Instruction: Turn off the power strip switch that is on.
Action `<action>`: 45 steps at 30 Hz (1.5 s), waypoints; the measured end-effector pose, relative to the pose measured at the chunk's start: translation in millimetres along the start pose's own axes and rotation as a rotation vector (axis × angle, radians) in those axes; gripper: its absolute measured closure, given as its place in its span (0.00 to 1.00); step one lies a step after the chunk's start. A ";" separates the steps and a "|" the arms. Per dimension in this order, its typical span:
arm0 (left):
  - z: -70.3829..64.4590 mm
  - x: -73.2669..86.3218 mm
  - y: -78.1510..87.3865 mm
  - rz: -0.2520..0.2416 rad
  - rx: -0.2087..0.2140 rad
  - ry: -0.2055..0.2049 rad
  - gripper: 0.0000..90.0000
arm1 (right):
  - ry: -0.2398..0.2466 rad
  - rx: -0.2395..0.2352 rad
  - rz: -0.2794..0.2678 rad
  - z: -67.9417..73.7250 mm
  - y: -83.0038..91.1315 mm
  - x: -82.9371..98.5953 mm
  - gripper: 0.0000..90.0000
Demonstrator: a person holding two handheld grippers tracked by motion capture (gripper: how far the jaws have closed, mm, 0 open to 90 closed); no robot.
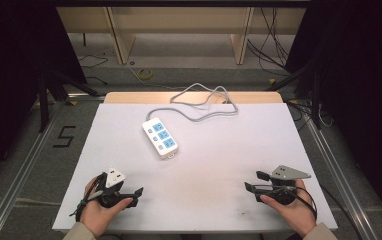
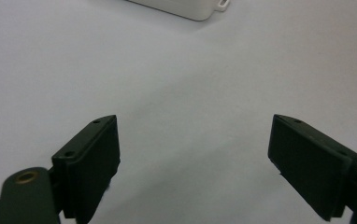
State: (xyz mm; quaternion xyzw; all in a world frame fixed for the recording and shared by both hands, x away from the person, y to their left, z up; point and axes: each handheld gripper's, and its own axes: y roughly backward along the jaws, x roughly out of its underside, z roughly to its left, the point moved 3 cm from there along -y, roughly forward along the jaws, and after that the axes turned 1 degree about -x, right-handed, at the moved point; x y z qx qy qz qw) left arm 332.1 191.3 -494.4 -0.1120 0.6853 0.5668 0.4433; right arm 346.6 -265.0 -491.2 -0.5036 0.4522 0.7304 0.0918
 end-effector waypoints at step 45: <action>2.4 -20.3 1.9 0.106 -0.041 -0.034 0.99 | 0.003 0.009 0.020 1.5 -2.0 2.0 0.41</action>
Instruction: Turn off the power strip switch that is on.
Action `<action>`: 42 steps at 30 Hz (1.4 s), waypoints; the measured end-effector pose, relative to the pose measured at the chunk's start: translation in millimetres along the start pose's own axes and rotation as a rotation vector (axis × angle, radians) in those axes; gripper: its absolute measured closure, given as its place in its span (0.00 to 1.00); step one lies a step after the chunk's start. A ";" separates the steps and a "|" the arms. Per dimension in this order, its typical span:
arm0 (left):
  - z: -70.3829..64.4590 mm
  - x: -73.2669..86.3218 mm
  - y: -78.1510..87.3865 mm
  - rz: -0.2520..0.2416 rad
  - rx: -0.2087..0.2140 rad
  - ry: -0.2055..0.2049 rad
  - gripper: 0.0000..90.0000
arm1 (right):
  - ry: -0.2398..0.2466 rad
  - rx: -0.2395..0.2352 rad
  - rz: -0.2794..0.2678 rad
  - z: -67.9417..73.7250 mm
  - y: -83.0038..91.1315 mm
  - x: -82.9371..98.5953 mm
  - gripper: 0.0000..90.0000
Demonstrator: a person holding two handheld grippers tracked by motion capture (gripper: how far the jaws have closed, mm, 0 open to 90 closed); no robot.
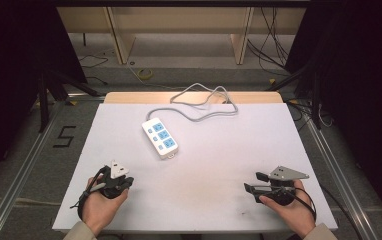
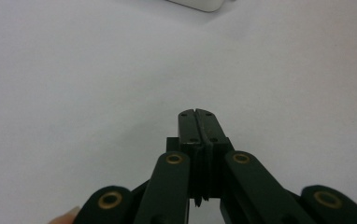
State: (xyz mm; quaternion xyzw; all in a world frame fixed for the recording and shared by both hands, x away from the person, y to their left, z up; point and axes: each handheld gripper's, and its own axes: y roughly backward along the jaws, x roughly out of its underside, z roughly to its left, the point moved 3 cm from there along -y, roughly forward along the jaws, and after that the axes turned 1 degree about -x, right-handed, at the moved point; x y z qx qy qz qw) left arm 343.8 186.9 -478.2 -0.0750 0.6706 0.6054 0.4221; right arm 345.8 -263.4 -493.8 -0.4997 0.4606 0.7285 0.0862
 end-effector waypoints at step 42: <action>3.4 -38.6 -19.2 0.024 -0.002 -0.005 1.00 | -0.002 -0.004 -0.005 1.4 0.0 0.0 0.41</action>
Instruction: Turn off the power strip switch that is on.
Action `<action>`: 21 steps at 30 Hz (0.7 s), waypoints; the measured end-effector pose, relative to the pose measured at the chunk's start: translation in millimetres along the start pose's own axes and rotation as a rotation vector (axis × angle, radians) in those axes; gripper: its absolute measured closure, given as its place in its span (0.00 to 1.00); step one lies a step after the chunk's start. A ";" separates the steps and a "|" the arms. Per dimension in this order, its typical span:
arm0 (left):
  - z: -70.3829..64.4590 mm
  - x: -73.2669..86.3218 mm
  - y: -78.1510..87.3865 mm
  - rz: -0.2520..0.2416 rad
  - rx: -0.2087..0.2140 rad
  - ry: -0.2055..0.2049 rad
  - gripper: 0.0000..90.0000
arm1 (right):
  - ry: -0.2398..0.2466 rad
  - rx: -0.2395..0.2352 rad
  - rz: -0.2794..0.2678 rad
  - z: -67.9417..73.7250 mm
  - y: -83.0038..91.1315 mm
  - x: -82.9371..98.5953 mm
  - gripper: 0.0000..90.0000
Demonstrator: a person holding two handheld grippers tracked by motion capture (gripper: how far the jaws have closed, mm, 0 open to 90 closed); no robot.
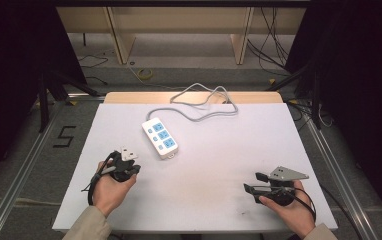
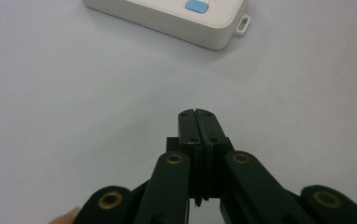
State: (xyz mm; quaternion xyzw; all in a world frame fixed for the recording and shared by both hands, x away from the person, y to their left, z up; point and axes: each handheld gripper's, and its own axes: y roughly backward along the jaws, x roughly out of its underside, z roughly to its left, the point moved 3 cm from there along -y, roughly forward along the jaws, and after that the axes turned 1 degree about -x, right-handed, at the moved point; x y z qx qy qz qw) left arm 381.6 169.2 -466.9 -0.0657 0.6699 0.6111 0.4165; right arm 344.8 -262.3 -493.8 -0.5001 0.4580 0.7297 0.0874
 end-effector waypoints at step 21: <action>0.2 -14.3 -8.8 0.012 0.001 -0.011 1.00 | 0.000 -0.002 -0.002 0.4 0.2 -0.1 0.40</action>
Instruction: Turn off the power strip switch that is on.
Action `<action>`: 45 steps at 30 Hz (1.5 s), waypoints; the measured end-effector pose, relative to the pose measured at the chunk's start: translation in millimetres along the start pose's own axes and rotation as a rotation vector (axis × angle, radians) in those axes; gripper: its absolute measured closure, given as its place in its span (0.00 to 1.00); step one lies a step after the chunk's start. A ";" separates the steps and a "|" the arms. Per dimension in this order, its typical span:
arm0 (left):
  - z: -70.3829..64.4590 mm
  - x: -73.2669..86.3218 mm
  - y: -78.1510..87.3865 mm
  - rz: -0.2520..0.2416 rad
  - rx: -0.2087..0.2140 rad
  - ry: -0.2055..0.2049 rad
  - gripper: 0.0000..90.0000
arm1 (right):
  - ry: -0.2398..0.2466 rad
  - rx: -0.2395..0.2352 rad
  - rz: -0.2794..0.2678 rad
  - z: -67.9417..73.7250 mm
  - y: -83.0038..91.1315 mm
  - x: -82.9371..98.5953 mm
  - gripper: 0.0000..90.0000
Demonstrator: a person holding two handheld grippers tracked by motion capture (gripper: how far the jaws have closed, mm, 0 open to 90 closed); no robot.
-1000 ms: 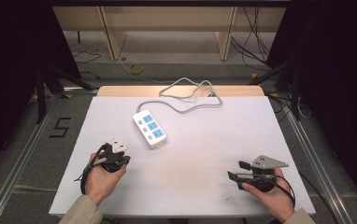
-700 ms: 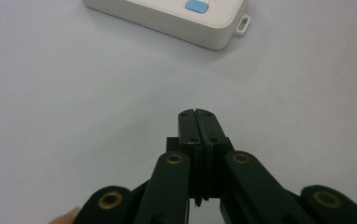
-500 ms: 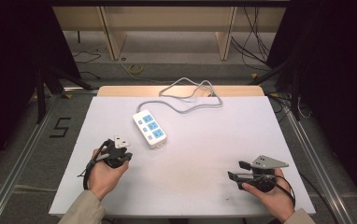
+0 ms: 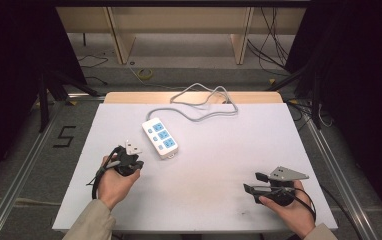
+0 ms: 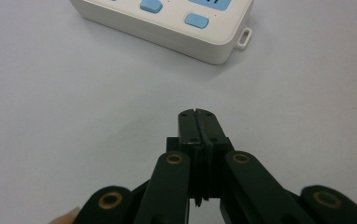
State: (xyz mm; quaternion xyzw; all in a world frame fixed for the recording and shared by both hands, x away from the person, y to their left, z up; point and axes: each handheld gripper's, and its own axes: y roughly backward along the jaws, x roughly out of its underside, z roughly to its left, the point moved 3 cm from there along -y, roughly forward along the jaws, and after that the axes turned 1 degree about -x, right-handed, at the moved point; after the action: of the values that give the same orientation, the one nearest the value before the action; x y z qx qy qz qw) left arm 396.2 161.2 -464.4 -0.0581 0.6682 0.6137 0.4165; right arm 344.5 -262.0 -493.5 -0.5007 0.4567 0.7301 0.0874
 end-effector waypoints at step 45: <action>-2.6 -34.1 -22.7 0.032 0.010 -0.011 1.00 | 0.002 -0.007 0.005 0.7 -0.5 0.8 0.40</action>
State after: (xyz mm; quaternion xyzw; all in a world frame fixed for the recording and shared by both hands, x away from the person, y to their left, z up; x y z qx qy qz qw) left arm 430.3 138.7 -460.8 -0.0420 0.6699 0.6170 0.4107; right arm 343.9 -261.5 -494.4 -0.5005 0.4557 0.7314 0.0836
